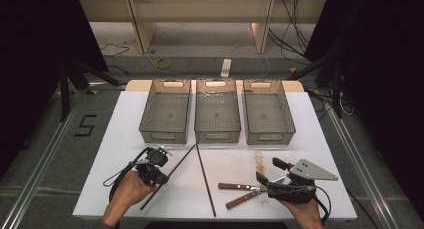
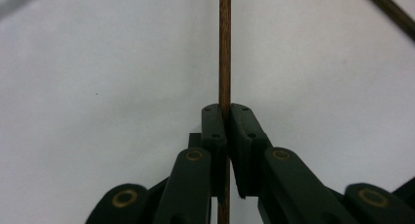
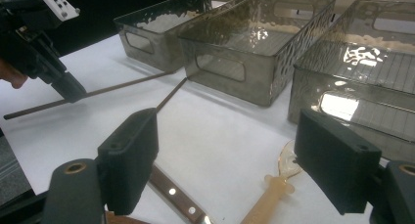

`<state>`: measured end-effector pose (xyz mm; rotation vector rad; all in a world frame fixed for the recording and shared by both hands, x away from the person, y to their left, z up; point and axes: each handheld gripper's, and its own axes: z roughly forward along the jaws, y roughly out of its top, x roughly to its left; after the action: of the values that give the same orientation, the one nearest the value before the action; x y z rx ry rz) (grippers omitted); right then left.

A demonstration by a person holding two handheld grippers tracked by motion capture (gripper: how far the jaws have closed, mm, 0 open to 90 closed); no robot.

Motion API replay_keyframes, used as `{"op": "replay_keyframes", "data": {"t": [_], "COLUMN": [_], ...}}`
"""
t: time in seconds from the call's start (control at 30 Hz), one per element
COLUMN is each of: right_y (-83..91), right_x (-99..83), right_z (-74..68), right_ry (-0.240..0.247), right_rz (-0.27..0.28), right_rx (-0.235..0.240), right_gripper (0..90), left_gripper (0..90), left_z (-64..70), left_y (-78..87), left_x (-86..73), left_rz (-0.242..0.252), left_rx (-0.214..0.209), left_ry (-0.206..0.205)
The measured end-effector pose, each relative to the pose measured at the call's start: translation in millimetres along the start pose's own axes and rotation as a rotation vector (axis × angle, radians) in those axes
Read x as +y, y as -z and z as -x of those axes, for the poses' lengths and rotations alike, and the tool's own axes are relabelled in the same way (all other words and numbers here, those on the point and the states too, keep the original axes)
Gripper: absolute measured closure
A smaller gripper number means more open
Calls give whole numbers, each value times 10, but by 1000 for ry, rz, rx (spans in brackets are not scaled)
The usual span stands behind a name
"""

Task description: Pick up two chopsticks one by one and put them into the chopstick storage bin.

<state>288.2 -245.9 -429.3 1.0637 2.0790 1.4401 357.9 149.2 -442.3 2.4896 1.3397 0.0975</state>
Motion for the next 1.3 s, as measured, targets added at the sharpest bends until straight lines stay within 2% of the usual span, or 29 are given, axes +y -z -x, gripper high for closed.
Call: {"op": "replay_keyframes", "data": {"t": [0.43,0.7,0.9,1.1,1.3], "right_y": [0,-2,0,8,10], "right_x": [-1,-8,-6,-9,-8], "right_z": [1,1,1,8,9], "right_ry": [-3,-2,-5,-8,-10], "right_rz": [2,0,6,4,7], "right_rx": [2,0,1,-2,0], "right_gripper": [252,252,253,252,253], "left_gripper": [848,847,847,847,847], "left_z": [-117,-122,-183,-263,-414], "left_y": [271,522,692,775,834], "left_x": [61,186,329,454,578], "left_rz": [102,214,304,350,395], "left_rx": [-48,-24,-35,-29,-9], "left_ry": [9,-24,-13,16,47]}}
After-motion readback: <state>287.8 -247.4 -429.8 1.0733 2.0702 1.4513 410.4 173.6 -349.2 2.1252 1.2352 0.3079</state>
